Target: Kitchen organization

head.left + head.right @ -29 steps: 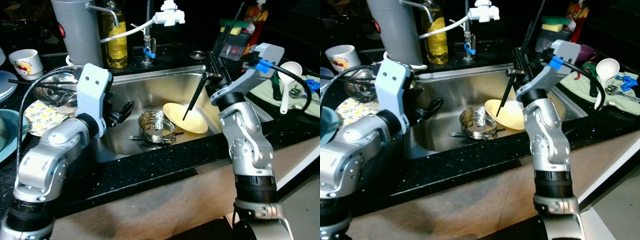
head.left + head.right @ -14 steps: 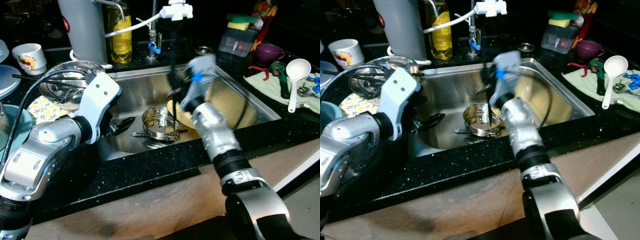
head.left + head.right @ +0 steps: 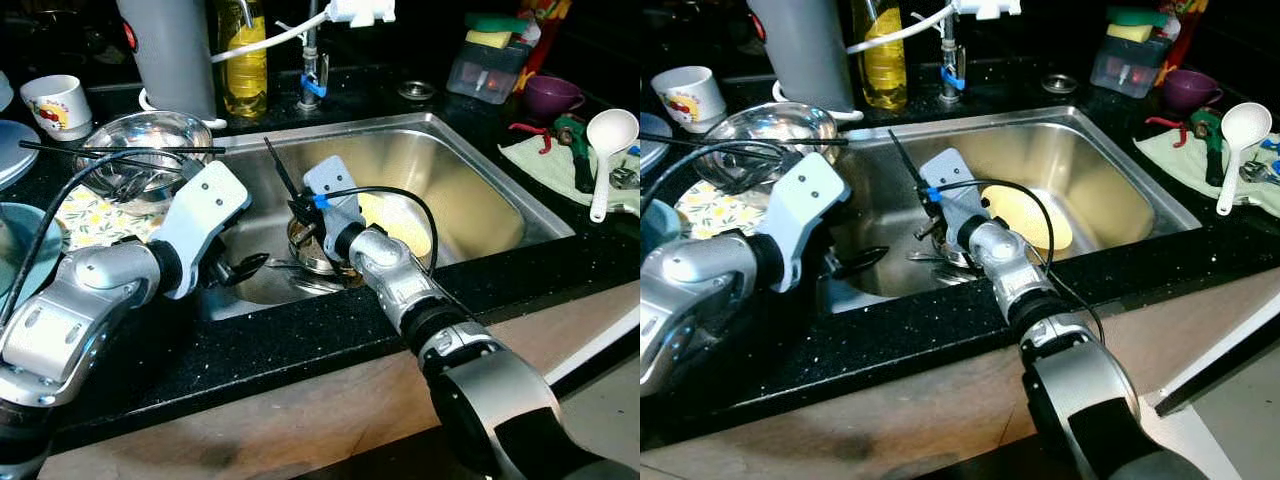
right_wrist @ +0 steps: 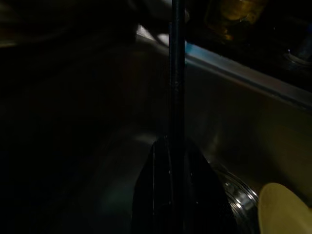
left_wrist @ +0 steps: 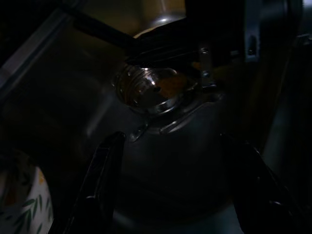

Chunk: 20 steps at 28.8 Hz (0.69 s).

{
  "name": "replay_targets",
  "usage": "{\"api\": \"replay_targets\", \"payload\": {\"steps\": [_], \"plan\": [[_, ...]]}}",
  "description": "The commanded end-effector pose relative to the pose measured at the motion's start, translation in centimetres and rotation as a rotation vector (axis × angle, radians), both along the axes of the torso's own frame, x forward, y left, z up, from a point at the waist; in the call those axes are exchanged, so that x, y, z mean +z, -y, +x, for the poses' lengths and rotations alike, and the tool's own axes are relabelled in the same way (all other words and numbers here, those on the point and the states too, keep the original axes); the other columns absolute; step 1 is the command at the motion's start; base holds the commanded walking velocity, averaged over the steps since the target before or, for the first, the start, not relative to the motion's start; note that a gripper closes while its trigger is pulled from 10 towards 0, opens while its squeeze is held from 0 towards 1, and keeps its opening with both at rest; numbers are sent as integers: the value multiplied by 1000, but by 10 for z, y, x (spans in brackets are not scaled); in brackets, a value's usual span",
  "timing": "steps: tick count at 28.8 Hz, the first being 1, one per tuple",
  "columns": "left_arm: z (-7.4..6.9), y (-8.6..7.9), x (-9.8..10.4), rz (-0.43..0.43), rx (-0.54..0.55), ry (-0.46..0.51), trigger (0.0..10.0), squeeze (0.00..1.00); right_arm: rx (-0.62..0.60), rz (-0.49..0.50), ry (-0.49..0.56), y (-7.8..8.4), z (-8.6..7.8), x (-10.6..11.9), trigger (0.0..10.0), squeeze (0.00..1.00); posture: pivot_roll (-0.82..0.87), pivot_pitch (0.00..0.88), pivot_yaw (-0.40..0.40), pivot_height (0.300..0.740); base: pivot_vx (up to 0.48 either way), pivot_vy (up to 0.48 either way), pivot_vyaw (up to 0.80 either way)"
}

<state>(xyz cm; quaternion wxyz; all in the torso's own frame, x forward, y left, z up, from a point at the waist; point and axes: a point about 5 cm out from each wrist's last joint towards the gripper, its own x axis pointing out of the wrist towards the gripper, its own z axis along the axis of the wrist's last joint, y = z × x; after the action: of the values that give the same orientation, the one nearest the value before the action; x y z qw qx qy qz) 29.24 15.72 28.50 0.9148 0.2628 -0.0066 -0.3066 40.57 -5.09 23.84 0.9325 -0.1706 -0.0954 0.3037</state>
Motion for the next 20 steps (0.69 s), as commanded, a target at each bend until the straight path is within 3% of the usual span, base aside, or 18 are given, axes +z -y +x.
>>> {"api": "replay_targets", "payload": {"steps": [1, 14, 15, 16, 19, 20], "plan": [[-2, -1, -5, 39, 2, -13, 10000, 0, -22, -63, -40, 2, 1, -11, 10000, 0, 27, 207, -35, 740, 0, 0, 0], [-1, 0, -6, 52, -3, -20, 10000, 0, -67, -144, -101, 15, 4, -21, 10000, 12, 22, 203, -25, 740, 0, 0, 0], [-1, 0, -6, 53, -2, -19, 10000, 0, -70, -143, -107, 16, 5, -20, 10000, 635, 21, 203, -25, 740, 0, 0, 0], [-1, 0, -6, 54, -2, -19, 10000, 0, -77, -139, -109, 17, 5, -20, 10000, 1000, 22, 202, -25, 740, 0, 0, 0], [0, 0, -5, 51, 0, -16, 10000, 0, -100, -139, -101, 19, 6, -18, 10000, 1000, 22, 198, -26, 740, 0, 0, 0], [0, 0, -5, 49, 2, -15, 10000, 0, -105, -137, -98, 20, 7, -17, 10000, 722, 22, 198, -26, 740, 0, 0, 0]]}}
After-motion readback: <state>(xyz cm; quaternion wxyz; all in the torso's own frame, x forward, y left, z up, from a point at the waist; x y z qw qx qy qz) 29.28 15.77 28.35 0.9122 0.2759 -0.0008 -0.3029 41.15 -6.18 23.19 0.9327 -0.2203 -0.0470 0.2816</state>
